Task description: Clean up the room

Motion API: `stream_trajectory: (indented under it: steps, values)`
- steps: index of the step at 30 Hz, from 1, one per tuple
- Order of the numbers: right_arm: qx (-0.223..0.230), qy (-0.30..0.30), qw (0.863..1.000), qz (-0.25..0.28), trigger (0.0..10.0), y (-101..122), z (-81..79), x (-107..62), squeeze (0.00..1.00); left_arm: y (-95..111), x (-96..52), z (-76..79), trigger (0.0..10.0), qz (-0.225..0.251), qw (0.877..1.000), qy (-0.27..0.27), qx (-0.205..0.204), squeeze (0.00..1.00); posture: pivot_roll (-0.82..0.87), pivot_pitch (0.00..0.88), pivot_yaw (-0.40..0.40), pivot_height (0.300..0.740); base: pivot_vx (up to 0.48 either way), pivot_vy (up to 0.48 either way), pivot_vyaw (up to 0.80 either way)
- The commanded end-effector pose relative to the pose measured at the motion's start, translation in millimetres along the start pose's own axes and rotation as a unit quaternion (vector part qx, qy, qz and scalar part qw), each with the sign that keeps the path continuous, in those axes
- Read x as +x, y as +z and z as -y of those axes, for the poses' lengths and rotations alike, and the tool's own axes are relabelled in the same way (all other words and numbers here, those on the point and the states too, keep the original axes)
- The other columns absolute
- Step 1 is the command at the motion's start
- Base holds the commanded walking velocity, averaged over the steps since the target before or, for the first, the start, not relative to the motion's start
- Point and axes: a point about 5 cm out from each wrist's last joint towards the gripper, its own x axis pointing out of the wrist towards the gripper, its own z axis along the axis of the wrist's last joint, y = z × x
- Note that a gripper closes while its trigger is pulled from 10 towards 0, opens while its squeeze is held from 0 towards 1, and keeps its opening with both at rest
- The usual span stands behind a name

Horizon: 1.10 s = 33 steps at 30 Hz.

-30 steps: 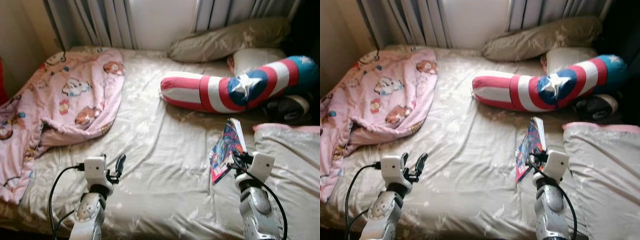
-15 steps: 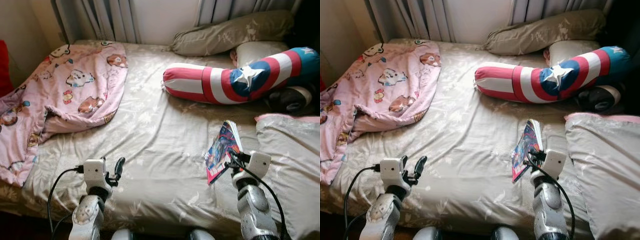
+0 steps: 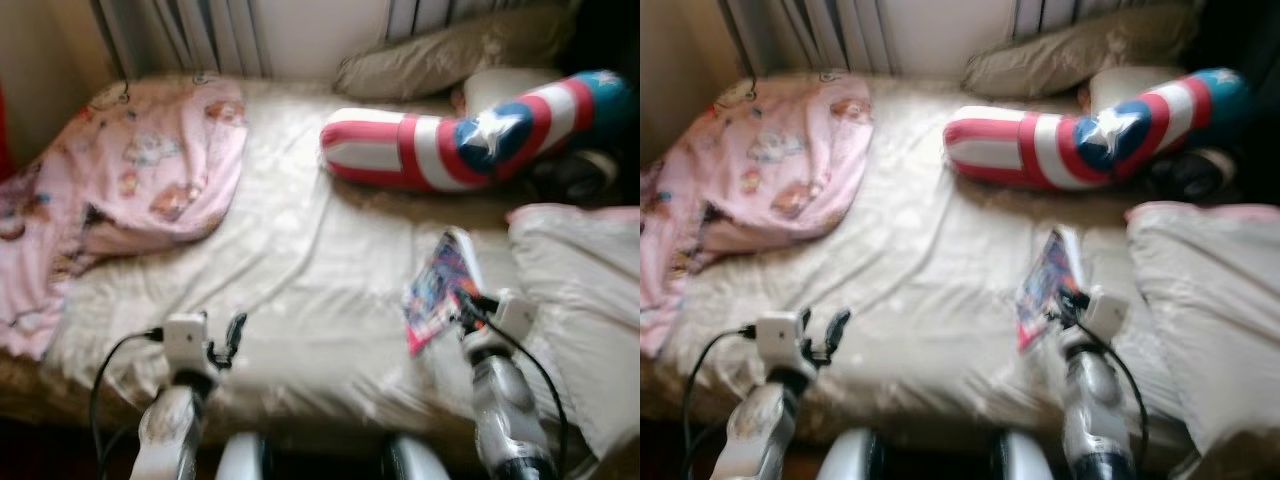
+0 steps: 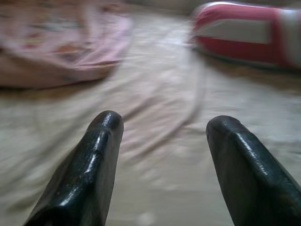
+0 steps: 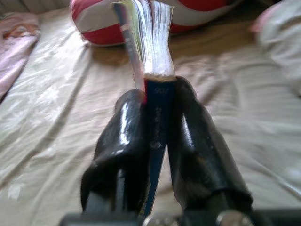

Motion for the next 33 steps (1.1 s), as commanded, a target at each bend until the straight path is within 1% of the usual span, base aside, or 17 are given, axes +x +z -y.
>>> stream_trajectory:
  steps: [1, 4, 8, 12, 13, 14, 16, 17, 18, 19, 22, 23, 25, 26, 29, 30, 33]
  values:
    - [0.025, 0.003, 1.000, 0.005, 10.0, 0, -1.3, 1.7, 0.00, -7, -2.8, 0.7, 10.0, -0.020, 1.000, -0.002, 0.000, 0.00, 0.05, 0.107, 0.003, 0.640, 0.000, 0.000, 0.00]
    - [0.079, 0.001, 0.997, 0.003, 10.0, 4, -0.7, 9.4, 0.00, -7, -3.6, -0.2, 10.0, -0.021, 1.000, -0.002, 0.001, 0.00, 0.06, 0.106, 0.007, 0.640, 0.000, 0.000, 0.00]
    - [0.110, 0.017, 0.994, -0.013, 10.0, 2, -1.9, 15.1, 0.00, -5, -4.0, -1.5, 10.0, -0.020, 1.000, -0.003, 0.003, 0.00, 0.07, 0.110, 0.017, 0.640, 0.000, 0.000, 0.00]
    - [0.131, 0.006, 0.991, -0.024, 10.0, 1, 3.3, 18.0, 0.00, -4, -4.7, -3.5, 10.0, -0.020, 1.000, -0.004, 0.007, 0.00, 0.08, 0.116, 0.025, 0.640, 0.000, 0.000, 0.00]
    - [0.165, 0.001, 0.986, -0.032, 10.0, -1, 5.2, 19.7, 0.00, -3, -5.3, -4.5, 10.0, -0.021, 1.000, -0.004, 0.009, 0.00, 0.09, 0.119, 0.031, 0.640, 0.000, 0.000, 0.00]
    - [0.183, 0.002, 0.982, -0.034, 10.0, -1, 5.2, 20.6, 0.00, -3, -5.9, -5.4, 10.0, -0.021, 1.000, -0.004, 0.010, 0.00, 0.10, 0.125, 0.037, 0.640, 0.000, 0.000, 0.00]
    - [0.202, 0.005, 0.979, -0.039, 10.0, -2, 5.3, 22.7, 0.00, -2, -7.1, -7.0, 10.0, -0.022, 1.000, -0.005, 0.013, 0.00, 0.11, 0.127, 0.043, 0.640, 0.000, 0.000, 0.00]
    - [0.217, 0.017, 0.975, -0.042, 10.0, -1, 3.5, 24.2, 0.00, -1, -8.4, -8.9, 10.0, -0.023, 1.000, -0.005, 0.016, 0.00, 0.12, 0.131, 0.049, 0.640, 0.000, 0.000, 0.00]
    - [0.217, 0.017, 0.975, -0.042, 10.0, -1, 3.5, 24.2, 0.00, -1, -8.4, -8.9, 10.0, -0.023, 1.000, -0.005, 0.016, 0.00, 0.12, 0.131, 0.049, 0.640, 0.000, 0.000, 0.00]
    - [0.250, 0.021, 0.967, -0.038, 10.0, -1, 5.3, 24.6, 0.00, 0, -10.4, -11.4, 10.0, -0.024, 0.999, -0.006, 0.020, 0.00, 0.13, 0.129, 0.058, 0.640, 0.000, 0.000, 0.00]
    - [0.262, -0.023, 0.964, -0.041, 10.0, -6, 18.6, 21.2, 0.00, 0, -13.7, -14.8, 10.0, -0.029, 0.999, -0.005, 0.025, 0.00, 0.15, 0.130, 0.069, 0.640, 0.000, 0.000, 0.00]
    - [0.284, -0.067, 0.955, -0.049, 10.0, -11, 30.7, 16.5, 0.00, 1, -15.6, -17.0, 10.0, -0.032, 0.999, -0.006, 0.029, 0.00, 0.17, 0.138, 0.086, 0.640, 0.000, 0.000, 0.00]
    - [0.295, -0.100, 0.949, -0.057, 10.0, -16, 39.8, 12.0, 0.00, 2, -17.4, -18.5, 10.0, -0.035, 0.999, -0.007, 0.031, 0.00, 0.17, 0.143, 0.091, 0.640, 0.000, 0.000, 0.00]
    - [0.303, -0.131, 0.942, -0.063, 10.0, -20, 48.4, 6.8, 0.00, 2, -19.5, -19.4, 10.0, -0.036, 0.999, -0.008, 0.034, 0.00, 0.17, 0.148, 0.098, 0.640, 0.000, 0.000, 0.00]
    - [0.319, -0.192, 0.926, -0.060, 10.0, -28, 68.4, -6.3, 0.00, 2, -22.4, -19.9, 10.0, -0.043, 0.998, -0.012, 0.036, 0.00, 0.18, 0.166, 0.115, 0.640, 0.000, 0.000, 0.00]
    - [0.319, -0.192, 0.926, -0.060, 10.0, -28, 68.4, -6.3, 0.00, 2, -22.4, -19.9, 10.0, -0.043, 0.998, -0.012, 0.036, 0.00, 0.18, 0.166, 0.115, 0.640, 0.000, 0.000, 0.00]
    - [0.327, -0.229, 0.914, -0.072, 10.0, -38, 78.7, -17.3, 0.00, 3, -26.5, -19.3, 10.0, -0.049, 0.998, -0.020, 0.038, 0.00, 0.18, 0.183, 0.130, 0.640, 0.000, 0.000, 0.00]
